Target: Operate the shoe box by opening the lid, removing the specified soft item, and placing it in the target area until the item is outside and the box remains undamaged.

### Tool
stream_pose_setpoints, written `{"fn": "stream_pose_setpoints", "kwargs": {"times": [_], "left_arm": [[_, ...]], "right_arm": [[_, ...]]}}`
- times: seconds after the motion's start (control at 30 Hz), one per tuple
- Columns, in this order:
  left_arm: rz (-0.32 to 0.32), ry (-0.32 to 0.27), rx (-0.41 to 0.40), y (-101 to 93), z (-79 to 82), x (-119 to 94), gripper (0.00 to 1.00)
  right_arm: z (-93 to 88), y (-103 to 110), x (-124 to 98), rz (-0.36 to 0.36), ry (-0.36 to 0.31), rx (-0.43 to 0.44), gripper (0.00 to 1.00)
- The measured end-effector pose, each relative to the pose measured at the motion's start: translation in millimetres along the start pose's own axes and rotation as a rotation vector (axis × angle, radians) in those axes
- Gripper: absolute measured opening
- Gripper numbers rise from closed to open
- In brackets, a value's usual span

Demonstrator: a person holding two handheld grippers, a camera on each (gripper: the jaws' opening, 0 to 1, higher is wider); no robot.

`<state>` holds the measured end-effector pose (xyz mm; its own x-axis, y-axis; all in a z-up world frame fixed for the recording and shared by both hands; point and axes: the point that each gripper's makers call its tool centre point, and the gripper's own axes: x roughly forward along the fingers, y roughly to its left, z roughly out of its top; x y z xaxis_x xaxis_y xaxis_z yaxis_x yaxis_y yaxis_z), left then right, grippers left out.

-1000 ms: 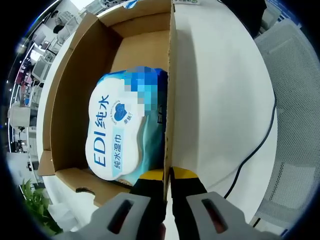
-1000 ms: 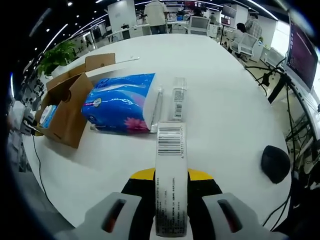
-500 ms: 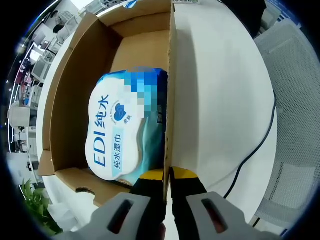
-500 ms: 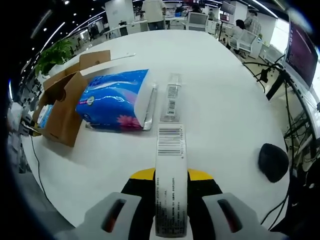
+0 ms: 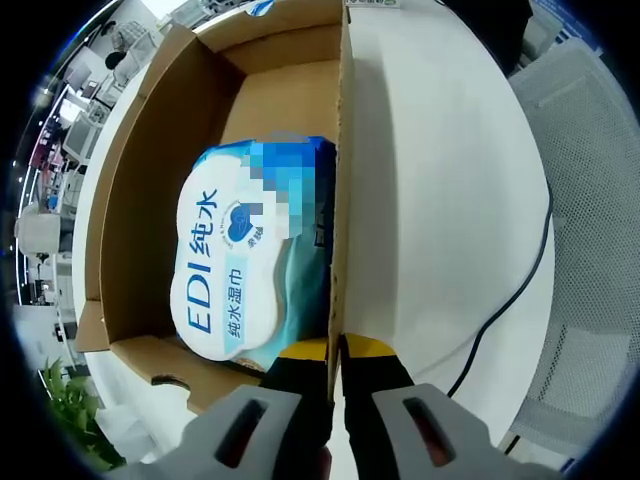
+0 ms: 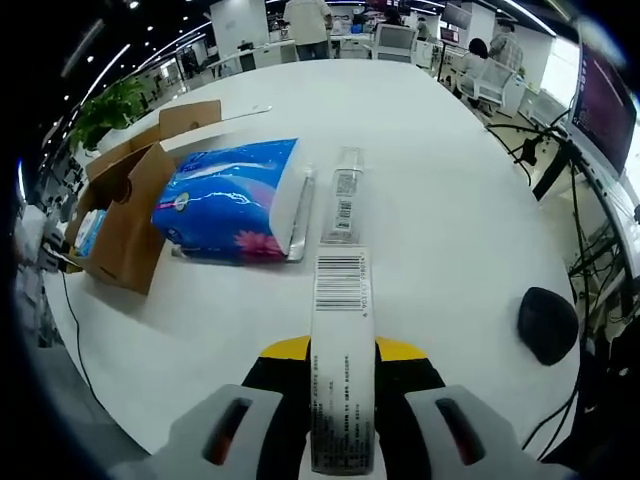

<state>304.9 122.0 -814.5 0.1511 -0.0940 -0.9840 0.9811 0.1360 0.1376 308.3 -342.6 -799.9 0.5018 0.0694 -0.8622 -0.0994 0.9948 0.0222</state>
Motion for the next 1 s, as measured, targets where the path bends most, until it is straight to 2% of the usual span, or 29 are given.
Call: {"fn": "stream_pose_setpoints", "kwargs": {"times": [0.2,0.53,0.6,0.77,1.0], "left_arm": [[0.001,0.000,0.001,-0.4,-0.1,0,0.02],[-0.001,0.000,0.005,0.0,-0.1,0,0.02],[-0.004,-0.001,0.008,-0.1,0.0,0,0.02],[-0.008,-0.003,0.009,0.5,-0.2,-1,0.01],[-0.002,-0.006,0.015,1.2,0.7,-1,0.01]], "right_arm": [[0.4,2,0,0.017,-0.003,0.034,0.21],[6.1,0,-10,-0.005,-0.039,0.034,0.41],[7.0,-3,-15,-0.028,-0.050,0.020,0.43],[7.4,-2,-27,-0.055,-0.064,-0.084,0.42],[13.6,6,-45,-0.053,-0.112,-0.099,0.42]]}}
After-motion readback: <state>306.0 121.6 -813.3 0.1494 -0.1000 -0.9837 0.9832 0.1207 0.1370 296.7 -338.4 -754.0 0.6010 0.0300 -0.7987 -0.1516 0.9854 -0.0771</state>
